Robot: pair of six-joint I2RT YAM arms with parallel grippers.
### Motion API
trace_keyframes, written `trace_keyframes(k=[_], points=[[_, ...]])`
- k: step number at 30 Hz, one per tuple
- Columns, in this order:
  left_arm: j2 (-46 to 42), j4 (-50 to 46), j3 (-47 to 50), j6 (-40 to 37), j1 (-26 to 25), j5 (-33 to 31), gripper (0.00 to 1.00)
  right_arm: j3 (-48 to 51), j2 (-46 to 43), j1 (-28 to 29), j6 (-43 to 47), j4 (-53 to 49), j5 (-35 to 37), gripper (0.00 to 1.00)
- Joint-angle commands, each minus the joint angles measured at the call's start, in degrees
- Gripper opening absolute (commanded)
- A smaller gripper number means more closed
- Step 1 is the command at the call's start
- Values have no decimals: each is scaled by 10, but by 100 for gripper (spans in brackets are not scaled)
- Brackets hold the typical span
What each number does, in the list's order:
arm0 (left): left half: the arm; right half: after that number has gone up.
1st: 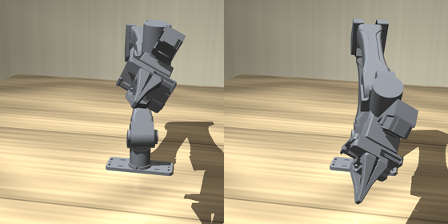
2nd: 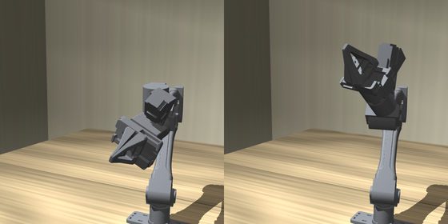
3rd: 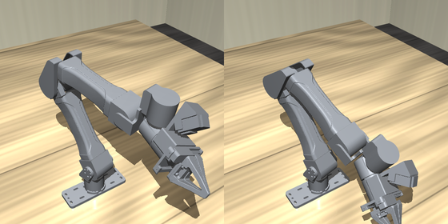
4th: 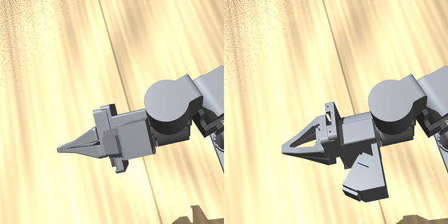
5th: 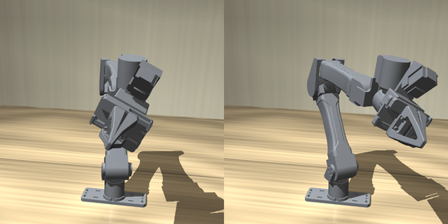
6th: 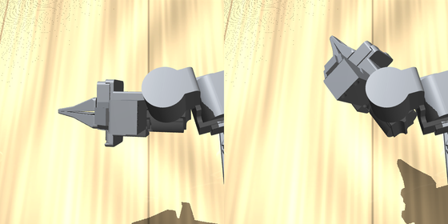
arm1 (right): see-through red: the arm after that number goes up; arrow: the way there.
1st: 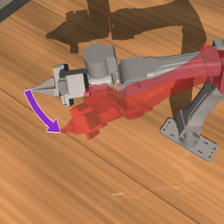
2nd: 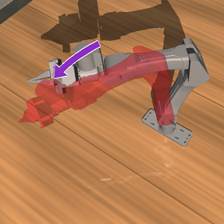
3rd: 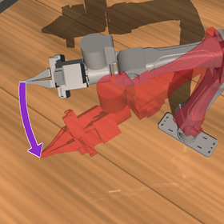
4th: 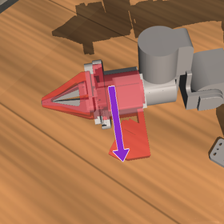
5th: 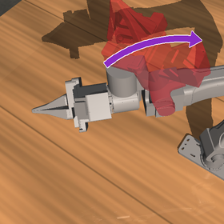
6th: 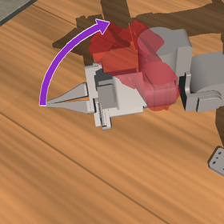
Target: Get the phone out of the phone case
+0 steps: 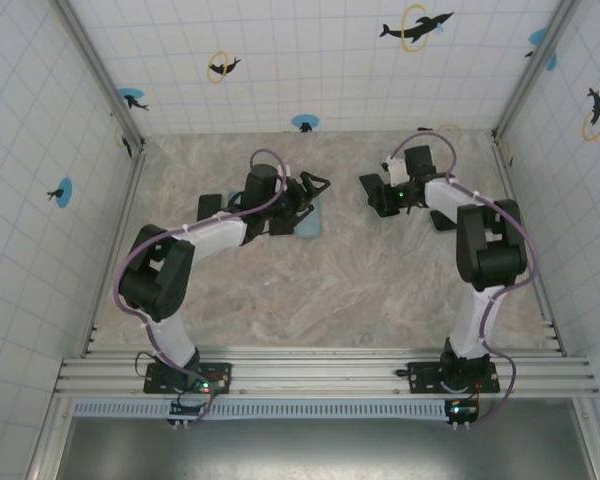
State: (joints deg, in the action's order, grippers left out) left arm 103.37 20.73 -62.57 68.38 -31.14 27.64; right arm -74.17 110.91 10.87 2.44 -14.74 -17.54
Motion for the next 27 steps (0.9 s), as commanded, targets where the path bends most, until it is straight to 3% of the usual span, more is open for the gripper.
trace_keyframes(k=[1, 6, 11, 27], points=[[16, 7, -28, -11, -7, 10, 98, 39, -64, 11, -39, 80, -72, 38], [40, -10, -57, -33, -15, 15, 98, 109, -121, 37, -63, 117, -93, 39], [64, -105, -115, -99, -22, -2, 95, 158, -172, 59, -87, 140, -97, 38], [88, -154, -165, -132, -38, 7, 61, 185, -231, 91, -110, 151, -101, 38]])
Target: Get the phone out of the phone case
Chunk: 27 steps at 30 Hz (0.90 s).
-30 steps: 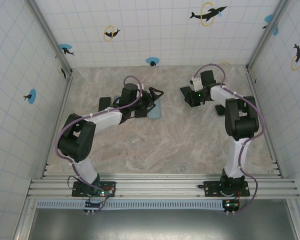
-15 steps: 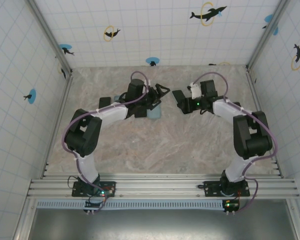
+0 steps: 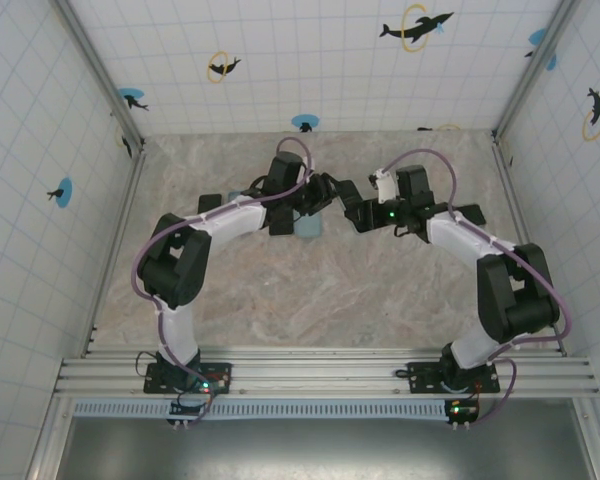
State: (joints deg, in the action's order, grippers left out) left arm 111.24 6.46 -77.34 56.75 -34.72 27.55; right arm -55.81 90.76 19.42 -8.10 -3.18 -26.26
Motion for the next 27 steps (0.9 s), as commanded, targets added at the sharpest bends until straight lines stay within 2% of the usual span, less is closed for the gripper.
trace_keyframes(k=[1, 7, 10, 12, 15, 22, 25, 27], points=[[10, -10, -18, -15, -3, 8, 59, 1, -29, 6, -6, 37, -15, 38], [6, 2, -16, -9, -4, 17, 46, 1, -33, 15, -7, 35, -15, 38], [8, 11, -16, -6, -4, 22, 35, 7, -35, 17, -9, 41, -17, 39], [11, 15, -20, -2, -5, 26, 33, 7, -35, 18, -10, 40, -20, 39], [18, 14, -27, -5, -4, 29, 23, 9, -38, 19, -10, 41, -21, 38], [19, 25, -33, 6, -4, 38, 9, 12, -41, 20, -10, 41, -22, 39], [19, 36, -33, 15, -4, 40, 2, 17, -44, 21, -10, 48, -20, 47], [18, 41, -36, 19, -3, 42, 2, 21, -45, 20, -11, 57, -20, 58]])
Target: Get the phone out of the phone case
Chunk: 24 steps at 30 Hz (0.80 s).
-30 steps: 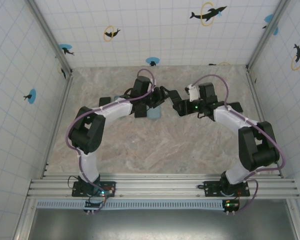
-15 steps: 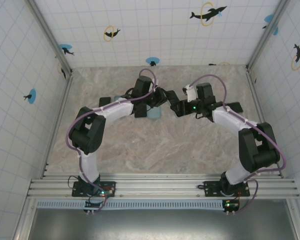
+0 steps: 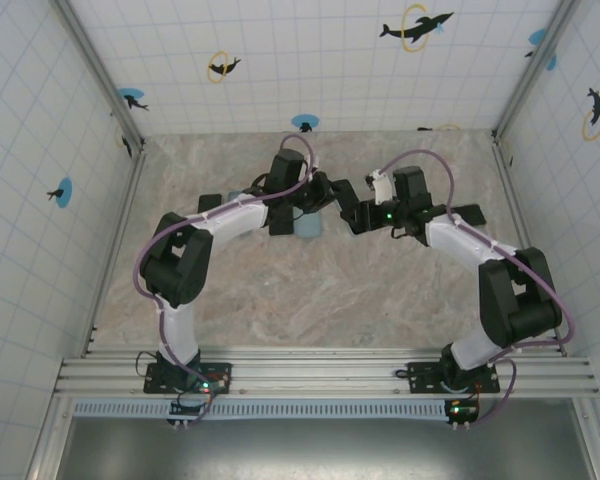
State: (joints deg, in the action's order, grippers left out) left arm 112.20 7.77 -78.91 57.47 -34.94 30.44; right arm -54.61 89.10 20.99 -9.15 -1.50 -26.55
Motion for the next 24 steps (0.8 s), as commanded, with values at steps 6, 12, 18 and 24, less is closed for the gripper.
trace_keyframes(k=[6, 12, 18, 24], points=[[-9, 42, -22, 18, 6, 13, 1, 27, -48, -3, -26, 77, -21, 75], [-31, 61, -21, 35, 13, 14, 2, 83, -99, -18, -83, 129, -20, 81], [-57, 94, -9, 73, 18, 23, 4, 172, -178, -32, -215, 240, -6, 81], [-92, 134, 11, 112, 20, 21, 4, 248, -228, -30, -361, 347, -11, 74]])
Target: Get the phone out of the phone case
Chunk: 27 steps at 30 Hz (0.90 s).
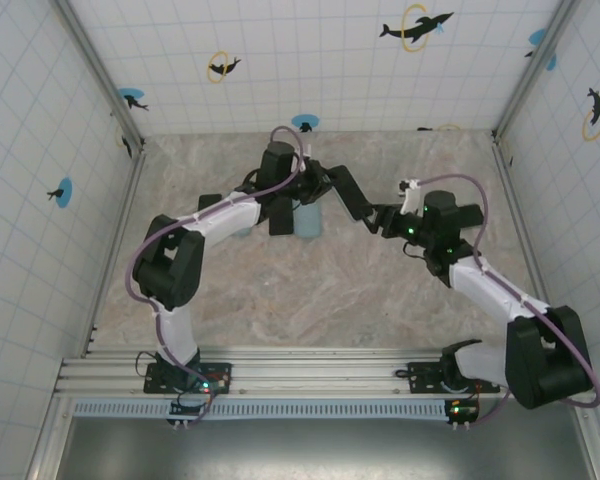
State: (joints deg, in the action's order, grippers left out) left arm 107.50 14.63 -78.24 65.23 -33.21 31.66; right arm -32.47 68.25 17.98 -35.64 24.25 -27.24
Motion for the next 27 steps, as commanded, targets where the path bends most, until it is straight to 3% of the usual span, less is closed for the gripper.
trace_keyframes(k=[1, 8, 12, 16, 27], points=[[-52, 75, 10, 42, 3, 6, 4, 40, -27, 2, -120, 114, -1, 72], [-86, 120, 44, 88, 5, -7, 4, 124, -52, 44, -265, 306, 79, 58], [-95, 162, 70, 135, 5, -9, 4, 133, -37, 81, -279, 375, 102, 48], [-102, 174, 78, 147, 3, -11, 4, 143, -16, 105, -313, 454, 137, 46], [-117, 201, 99, 169, 1, -6, 4, 122, 17, 122, -326, 471, 160, 34]])
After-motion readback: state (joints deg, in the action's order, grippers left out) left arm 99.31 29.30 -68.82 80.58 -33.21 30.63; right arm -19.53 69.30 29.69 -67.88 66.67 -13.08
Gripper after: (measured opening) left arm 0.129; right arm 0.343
